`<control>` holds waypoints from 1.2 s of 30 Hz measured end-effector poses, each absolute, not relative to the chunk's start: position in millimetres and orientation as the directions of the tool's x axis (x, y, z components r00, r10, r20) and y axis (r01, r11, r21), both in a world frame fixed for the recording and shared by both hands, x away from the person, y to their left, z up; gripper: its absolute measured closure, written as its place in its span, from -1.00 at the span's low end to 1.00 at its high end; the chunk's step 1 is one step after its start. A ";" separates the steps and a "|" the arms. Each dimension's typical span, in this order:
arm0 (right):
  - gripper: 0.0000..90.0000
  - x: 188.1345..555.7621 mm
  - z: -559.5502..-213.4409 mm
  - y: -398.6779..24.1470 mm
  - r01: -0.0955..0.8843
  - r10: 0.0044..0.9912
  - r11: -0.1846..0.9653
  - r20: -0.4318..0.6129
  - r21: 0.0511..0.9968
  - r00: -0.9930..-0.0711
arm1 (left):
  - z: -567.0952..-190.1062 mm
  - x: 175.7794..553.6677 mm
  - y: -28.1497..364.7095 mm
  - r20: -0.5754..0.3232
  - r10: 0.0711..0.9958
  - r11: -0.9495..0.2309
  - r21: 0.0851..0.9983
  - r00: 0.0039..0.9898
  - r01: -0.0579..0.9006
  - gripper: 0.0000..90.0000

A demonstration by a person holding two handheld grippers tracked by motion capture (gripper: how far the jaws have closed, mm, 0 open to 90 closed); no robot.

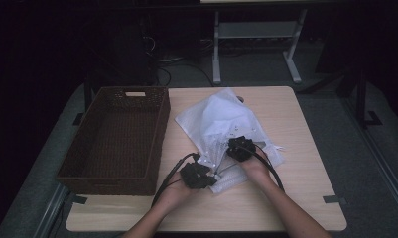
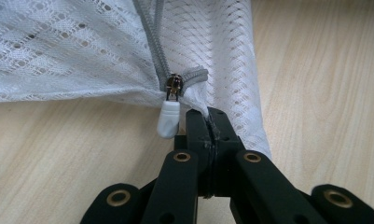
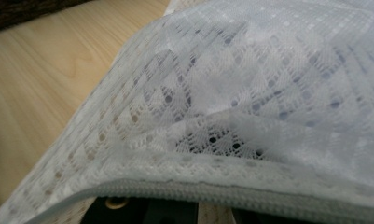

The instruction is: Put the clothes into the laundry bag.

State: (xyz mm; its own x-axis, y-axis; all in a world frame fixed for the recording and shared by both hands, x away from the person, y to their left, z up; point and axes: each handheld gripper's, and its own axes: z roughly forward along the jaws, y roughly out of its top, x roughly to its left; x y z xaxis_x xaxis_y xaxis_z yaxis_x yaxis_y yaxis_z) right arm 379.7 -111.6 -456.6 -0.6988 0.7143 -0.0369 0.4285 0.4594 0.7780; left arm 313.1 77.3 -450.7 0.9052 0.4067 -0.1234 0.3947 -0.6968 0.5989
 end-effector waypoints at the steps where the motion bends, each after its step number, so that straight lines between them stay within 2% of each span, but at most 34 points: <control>1: 0.95 378.6 -455.5 -112.7 0.426 0.710 0.463 -0.037 0.777 -0.704 | -450.6 313.3 77.4 -0.122 0.409 -0.695 0.601 0.905 0.395 0.98; 6: 0.65 366.6 -447.2 -120.9 0.425 0.680 0.478 -0.018 0.768 -0.733 | -450.8 313.9 77.7 -0.118 0.414 -0.692 0.603 0.902 0.396 0.98; 9: 0.64 358.8 -439.8 -130.9 0.426 0.676 0.476 -0.010 0.770 -0.736 | -450.3 314.5 78.6 -0.117 0.419 -0.688 0.606 0.900 0.399 0.98; 11: 0.67 355.5 -437.4 -138.4 0.433 0.680 0.484 -0.016 0.761 -0.733 | -450.0 314.7 79.2 -0.117 0.421 -0.687 0.607 0.899 0.401 0.98; 17: 0.98 361.5 -441.1 -157.3 0.466 0.735 0.435 -0.005 0.770 -0.679 | -450.4 314.4 78.6 -0.123 0.422 -0.689 0.600 0.898 0.406 0.98; 23: 0.99 384.6 -448.3 -148.1 0.479 0.781 0.429 -0.048 0.766 -0.622 | -451.5 314.9 80.5 -0.135 0.424 -0.699 0.579 0.895 0.419 0.99; 26: 1.00 396.5 -449.8 -147.2 0.503 0.808 0.392 -0.028 0.771 -0.588 | -451.6 315.7 82.5 -0.136 0.431 -0.694 0.582 0.892 0.424 0.98; 31: 0.99 399.9 -451.1 -144.8 0.501 0.799 0.395 -0.020 0.770 -0.601 | -451.8 316.9 84.4 -0.136 0.439 -0.690 0.582 0.888 0.430 0.98; 32: 0.97 398.3 -450.1 -145.9 0.500 0.792 0.399 -0.013 0.769 -0.611 | -451.8 317.2 84.9 -0.137 0.443 -0.685 0.586 0.886 0.433 0.98; 36: 0.63 387.7 -442.8 -153.8 0.501 0.756 0.427 0.007 0.753 -0.655 | -450.3 319.3 88.5 -0.133 0.460 -0.677 0.587 0.878 0.444 0.98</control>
